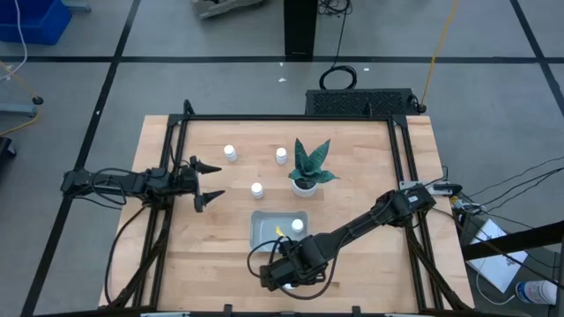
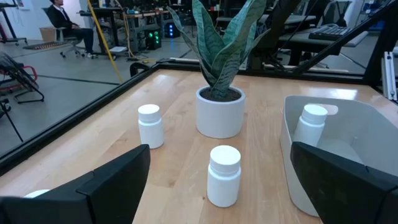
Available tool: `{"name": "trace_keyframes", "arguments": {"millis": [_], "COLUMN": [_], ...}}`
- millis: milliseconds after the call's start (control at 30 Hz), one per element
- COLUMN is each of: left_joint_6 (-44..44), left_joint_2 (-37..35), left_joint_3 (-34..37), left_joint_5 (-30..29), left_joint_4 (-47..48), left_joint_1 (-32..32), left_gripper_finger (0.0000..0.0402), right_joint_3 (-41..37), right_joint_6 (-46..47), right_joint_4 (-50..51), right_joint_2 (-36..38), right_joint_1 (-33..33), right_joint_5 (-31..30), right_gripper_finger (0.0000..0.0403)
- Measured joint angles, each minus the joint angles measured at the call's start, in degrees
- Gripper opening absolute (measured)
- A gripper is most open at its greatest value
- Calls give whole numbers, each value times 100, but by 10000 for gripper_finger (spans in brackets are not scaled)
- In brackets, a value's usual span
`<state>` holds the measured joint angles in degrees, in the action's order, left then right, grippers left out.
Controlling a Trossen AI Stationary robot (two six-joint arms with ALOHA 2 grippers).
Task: Pick and place pill bottles into a basket
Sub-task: Put the white pill bottle into the white bin
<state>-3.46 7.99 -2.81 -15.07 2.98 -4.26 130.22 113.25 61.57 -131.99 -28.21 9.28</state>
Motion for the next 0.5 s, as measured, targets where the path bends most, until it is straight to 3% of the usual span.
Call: {"name": "trace_keyframes", "arguments": {"millis": [267,500], "left_joint_6": [0,0], "left_joint_2": [-2,-2], "left_joint_3": [0,0], "left_joint_5": [0,0], "left_joint_4": [-12,-12], "left_joint_1": [0,-1], "left_gripper_finger": [395,395], "right_joint_3": [-690,-983], "right_joint_6": [7,11], "right_joint_4": [-697,-1052], "right_joint_2": [-13,-13], "right_joint_1": [-7,-2], "right_joint_5": [450,446], "right_gripper_finger": [301,300]}}
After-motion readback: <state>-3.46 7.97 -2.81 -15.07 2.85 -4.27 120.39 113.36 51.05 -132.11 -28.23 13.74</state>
